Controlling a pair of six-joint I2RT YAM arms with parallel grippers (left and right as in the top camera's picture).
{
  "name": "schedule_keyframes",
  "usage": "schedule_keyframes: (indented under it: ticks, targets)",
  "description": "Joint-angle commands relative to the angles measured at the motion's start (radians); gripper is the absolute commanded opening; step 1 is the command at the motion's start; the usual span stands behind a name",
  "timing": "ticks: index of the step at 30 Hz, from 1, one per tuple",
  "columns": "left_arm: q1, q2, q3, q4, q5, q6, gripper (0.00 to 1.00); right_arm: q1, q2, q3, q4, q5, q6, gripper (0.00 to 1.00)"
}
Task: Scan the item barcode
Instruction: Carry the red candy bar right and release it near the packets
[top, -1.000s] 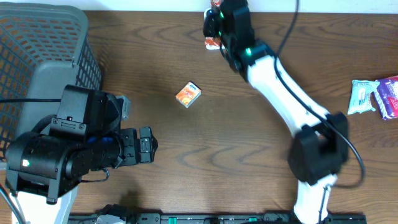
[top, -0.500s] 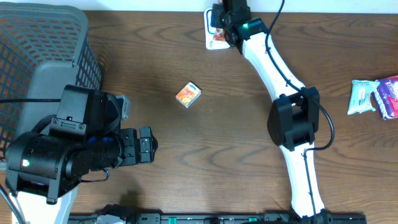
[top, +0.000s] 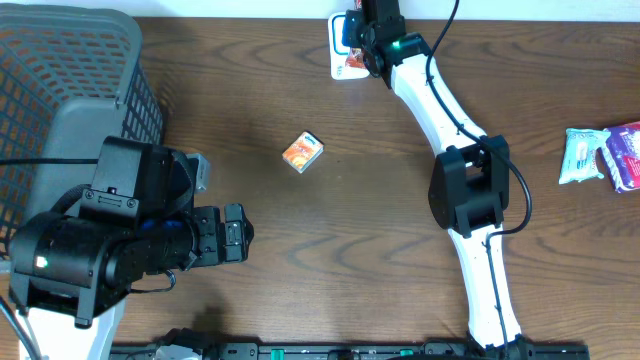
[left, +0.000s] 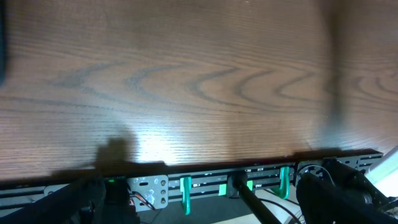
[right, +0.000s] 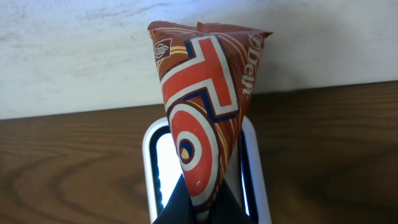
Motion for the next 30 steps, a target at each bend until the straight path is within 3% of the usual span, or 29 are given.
schedule_keyframes:
  ticks: [1,5,12,17,25,30]
  targets:
    - [0.004,0.0,0.007,-0.019,-0.006,0.002,0.98,0.007,0.001,0.027,-0.002,-0.046,-0.023,0.01]
    - [0.004,0.0,0.007,-0.019,-0.006,0.002,0.98,0.008,0.001,0.027,-0.021,-0.051,-0.095,0.01]
    - [0.004,0.0,0.007,-0.019,-0.006,0.002,0.98,-0.042,-0.06,0.027,-0.148,0.203,-0.1,0.01]
    - [0.004,0.0,0.007,-0.019,-0.006,0.002,0.98,-0.151,-0.157,0.027,-0.307,0.344,-0.12,0.01]
    - [0.004,0.0,0.007,-0.019,-0.007,0.002,0.98,-0.34,-0.164,0.025,-0.599,0.515,-0.174,0.01]
    - [0.004,0.0,0.007,-0.019,-0.006,0.002,0.98,-0.467,-0.164,-0.035,-0.653,0.515,-0.215,0.01]
